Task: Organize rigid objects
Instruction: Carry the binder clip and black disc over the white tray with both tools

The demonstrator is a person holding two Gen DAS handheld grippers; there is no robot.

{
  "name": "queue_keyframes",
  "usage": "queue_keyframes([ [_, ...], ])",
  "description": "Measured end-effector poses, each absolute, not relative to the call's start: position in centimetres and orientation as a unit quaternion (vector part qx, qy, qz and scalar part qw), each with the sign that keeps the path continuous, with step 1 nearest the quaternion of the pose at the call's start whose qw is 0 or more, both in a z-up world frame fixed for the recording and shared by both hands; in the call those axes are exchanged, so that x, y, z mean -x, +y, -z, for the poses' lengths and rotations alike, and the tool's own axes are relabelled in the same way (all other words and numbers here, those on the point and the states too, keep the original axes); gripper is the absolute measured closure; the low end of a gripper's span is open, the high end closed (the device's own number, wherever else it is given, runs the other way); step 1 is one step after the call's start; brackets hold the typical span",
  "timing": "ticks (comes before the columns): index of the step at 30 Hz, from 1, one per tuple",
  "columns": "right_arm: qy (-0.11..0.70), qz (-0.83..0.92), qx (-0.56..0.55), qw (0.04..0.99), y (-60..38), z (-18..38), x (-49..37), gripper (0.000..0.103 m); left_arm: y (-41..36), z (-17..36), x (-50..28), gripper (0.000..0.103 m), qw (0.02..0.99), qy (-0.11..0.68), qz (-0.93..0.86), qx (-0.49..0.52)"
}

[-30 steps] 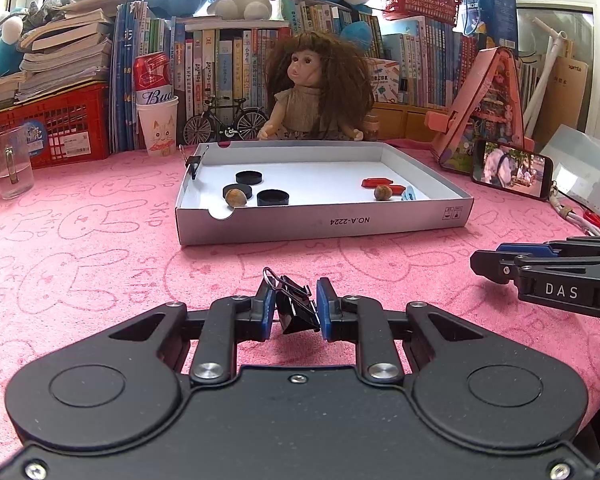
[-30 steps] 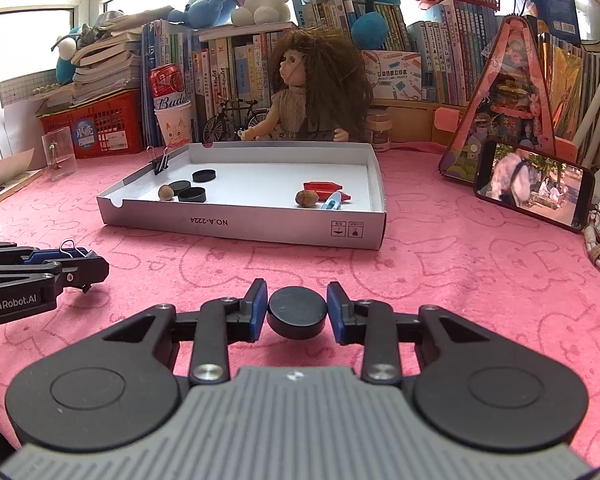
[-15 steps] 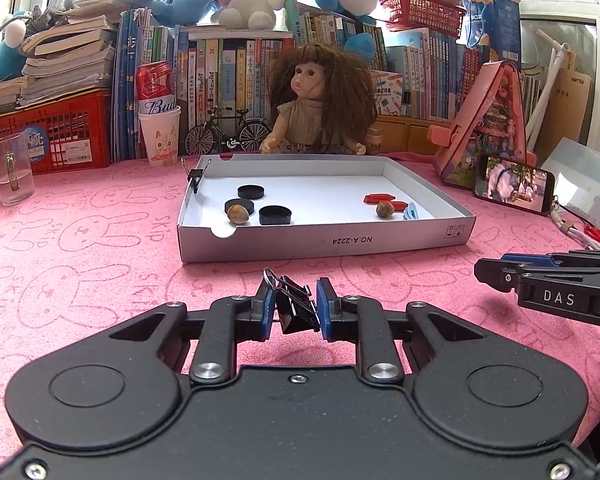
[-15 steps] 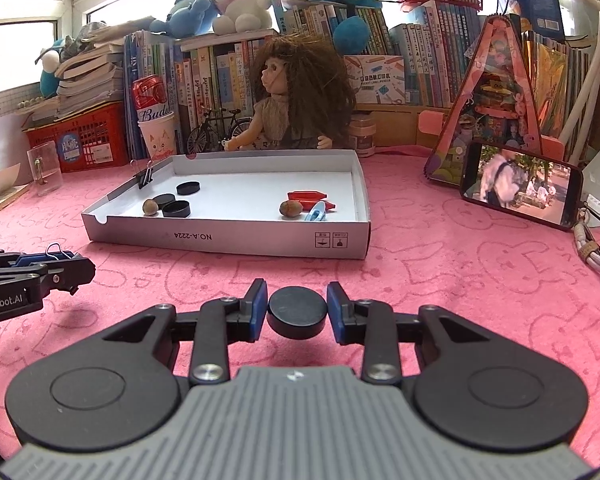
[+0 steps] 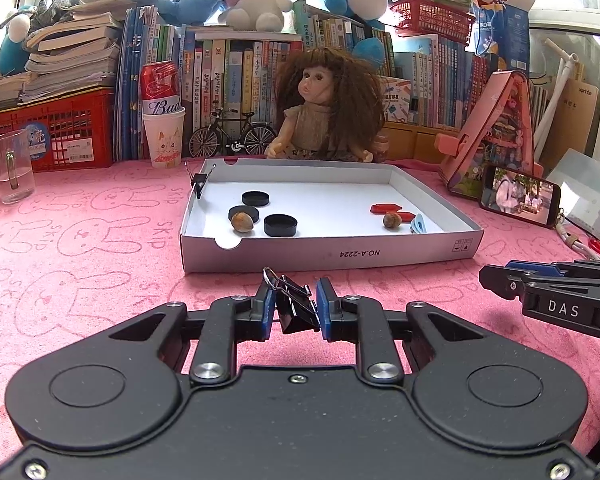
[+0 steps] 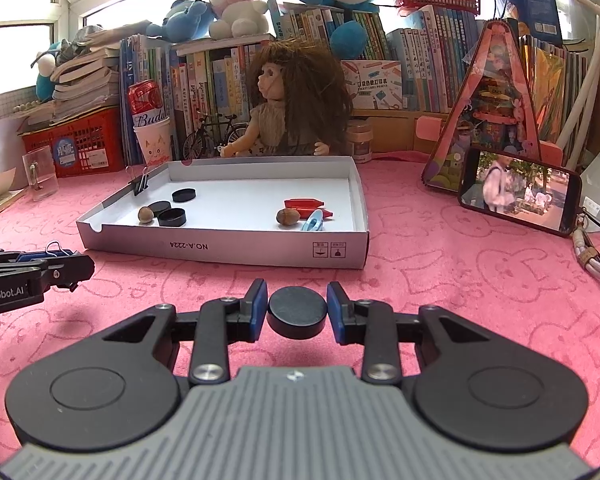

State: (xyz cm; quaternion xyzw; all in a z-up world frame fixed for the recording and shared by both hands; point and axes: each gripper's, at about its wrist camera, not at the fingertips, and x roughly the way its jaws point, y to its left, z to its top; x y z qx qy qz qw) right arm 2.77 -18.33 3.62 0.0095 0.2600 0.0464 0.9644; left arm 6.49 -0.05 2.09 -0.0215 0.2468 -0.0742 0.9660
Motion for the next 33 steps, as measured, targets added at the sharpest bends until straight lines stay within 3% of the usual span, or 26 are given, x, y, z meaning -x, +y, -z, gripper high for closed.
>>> queue_keyframes([
  [33, 0.263, -0.043, -0.023, 0.964, -18.4, -5.6, -10.3, 0.065, 0.9, -5.7, -16.3, 0.083, 0.968, 0.243, 0.061, 0.035],
])
